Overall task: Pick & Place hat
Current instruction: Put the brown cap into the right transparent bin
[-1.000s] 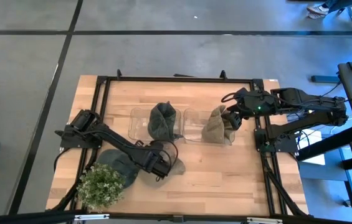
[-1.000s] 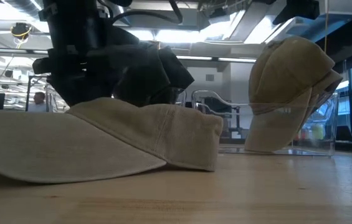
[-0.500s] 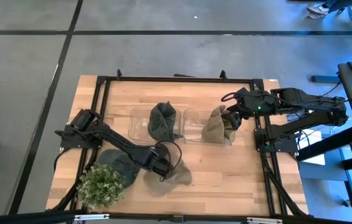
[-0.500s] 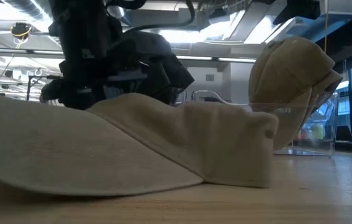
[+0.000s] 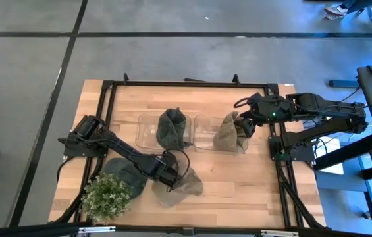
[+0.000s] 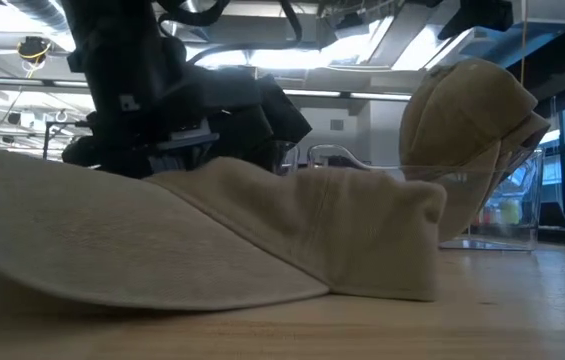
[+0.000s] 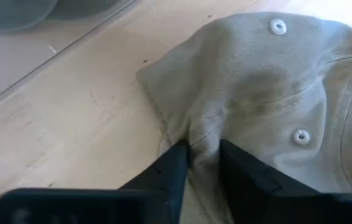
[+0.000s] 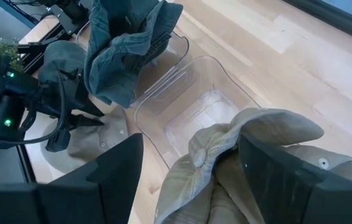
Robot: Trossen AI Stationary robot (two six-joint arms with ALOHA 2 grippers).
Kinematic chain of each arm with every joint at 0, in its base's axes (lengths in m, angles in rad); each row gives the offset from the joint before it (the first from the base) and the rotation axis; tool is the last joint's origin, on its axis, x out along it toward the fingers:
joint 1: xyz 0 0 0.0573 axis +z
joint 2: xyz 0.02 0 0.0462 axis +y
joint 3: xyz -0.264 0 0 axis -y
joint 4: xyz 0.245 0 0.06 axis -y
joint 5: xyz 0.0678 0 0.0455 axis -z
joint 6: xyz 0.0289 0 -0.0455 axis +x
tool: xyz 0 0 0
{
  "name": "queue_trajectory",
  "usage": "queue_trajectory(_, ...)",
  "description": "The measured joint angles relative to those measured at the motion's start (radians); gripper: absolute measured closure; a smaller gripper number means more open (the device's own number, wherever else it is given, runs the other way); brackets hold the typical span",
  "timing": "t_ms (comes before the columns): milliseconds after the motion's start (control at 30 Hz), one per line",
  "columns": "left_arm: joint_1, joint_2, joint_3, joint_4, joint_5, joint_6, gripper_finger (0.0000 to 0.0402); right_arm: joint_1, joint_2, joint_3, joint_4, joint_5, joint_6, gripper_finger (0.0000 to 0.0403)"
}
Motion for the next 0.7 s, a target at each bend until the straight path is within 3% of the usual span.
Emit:
queue_trajectory(200, 0.001, 0.001, 0.0, 0.002, 0.002, 0.054, 0.039, 0.0, 0.0, 0.0, 0.0, 0.0, -0.018, 0.0138)
queue_trajectory(467, -0.005, -0.022, 0.053, -0.019, 0.023, 0.158, 0.0397, 0.0, 0.0, 0.0, 0.011, -0.04, -0.021, 0.0138)
queue_trajectory(700, 0.002, -0.169, 0.101, 0.0, -0.014, 0.335, 0.0397, 0.0, 0.0, 0.0, 0.121, -0.163, -0.043, 0.0138)
